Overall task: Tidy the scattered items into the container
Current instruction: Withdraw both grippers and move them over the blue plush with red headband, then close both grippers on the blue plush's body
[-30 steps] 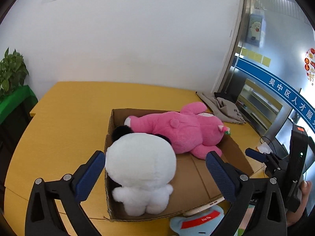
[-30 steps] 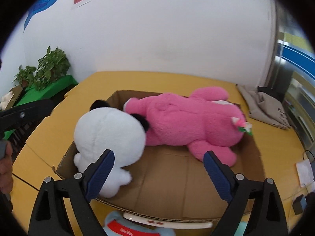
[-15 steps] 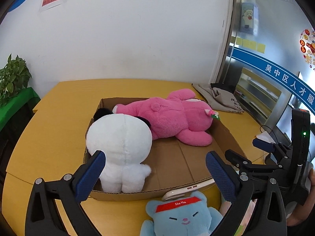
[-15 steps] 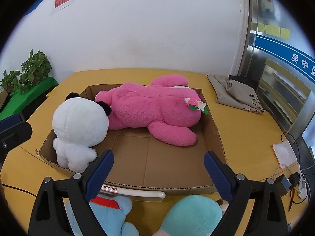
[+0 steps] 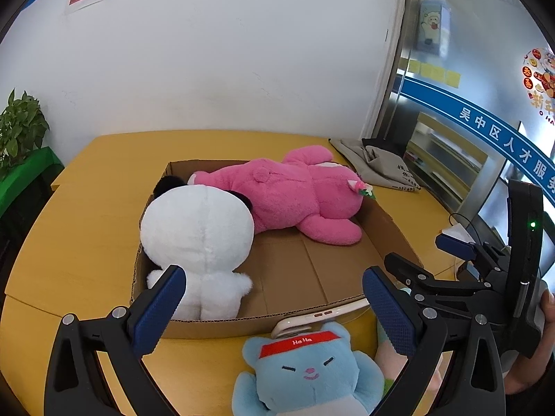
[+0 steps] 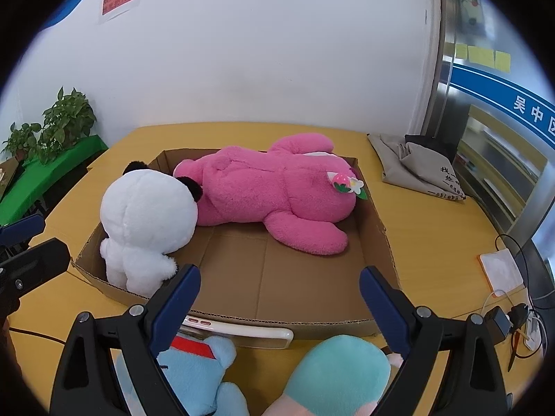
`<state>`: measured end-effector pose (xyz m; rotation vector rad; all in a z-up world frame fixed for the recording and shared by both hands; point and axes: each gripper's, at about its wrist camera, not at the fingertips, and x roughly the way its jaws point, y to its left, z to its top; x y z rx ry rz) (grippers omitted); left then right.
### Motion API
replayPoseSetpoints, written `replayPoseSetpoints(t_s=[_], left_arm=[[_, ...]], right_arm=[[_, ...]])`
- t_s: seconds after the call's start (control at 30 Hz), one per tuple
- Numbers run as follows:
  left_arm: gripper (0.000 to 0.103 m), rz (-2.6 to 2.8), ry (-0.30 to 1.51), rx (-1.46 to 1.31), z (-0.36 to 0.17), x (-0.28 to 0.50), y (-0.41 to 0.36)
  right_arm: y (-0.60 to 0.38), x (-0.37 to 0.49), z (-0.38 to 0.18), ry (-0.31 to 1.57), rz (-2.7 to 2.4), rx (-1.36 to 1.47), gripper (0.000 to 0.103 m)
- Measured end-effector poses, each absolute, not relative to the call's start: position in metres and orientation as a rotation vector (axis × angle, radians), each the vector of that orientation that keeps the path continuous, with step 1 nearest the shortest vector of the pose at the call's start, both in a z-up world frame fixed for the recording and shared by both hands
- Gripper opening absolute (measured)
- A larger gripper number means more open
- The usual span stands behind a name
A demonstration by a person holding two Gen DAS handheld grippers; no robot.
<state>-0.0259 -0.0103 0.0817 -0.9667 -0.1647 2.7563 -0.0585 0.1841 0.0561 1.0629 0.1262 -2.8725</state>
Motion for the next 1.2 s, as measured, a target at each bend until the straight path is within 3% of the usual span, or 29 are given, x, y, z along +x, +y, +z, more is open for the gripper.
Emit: replayPoseSetpoints(t_s=[0.8, 1.0, 1.2], left_arm=[[0.103, 2.684, -0.19, -1.02, 0.07, -0.013, -0.015], [0.103, 2.595, -0.273, -1.116, 0.047, -0.007, -0.033], [0.103, 2.422, -0.383, -1.246, 0.007, -0.007, -0.041]], right_arm=[[0.184, -0.045, 0.052, 0.094, -2.83, 1.086, 0.094], [0.187, -0.022, 0.049, -0.001, -2.677, 1.068, 0.094], [0.178, 0.002, 0.01, -0.06, -2.432, 1.197, 0.094]])
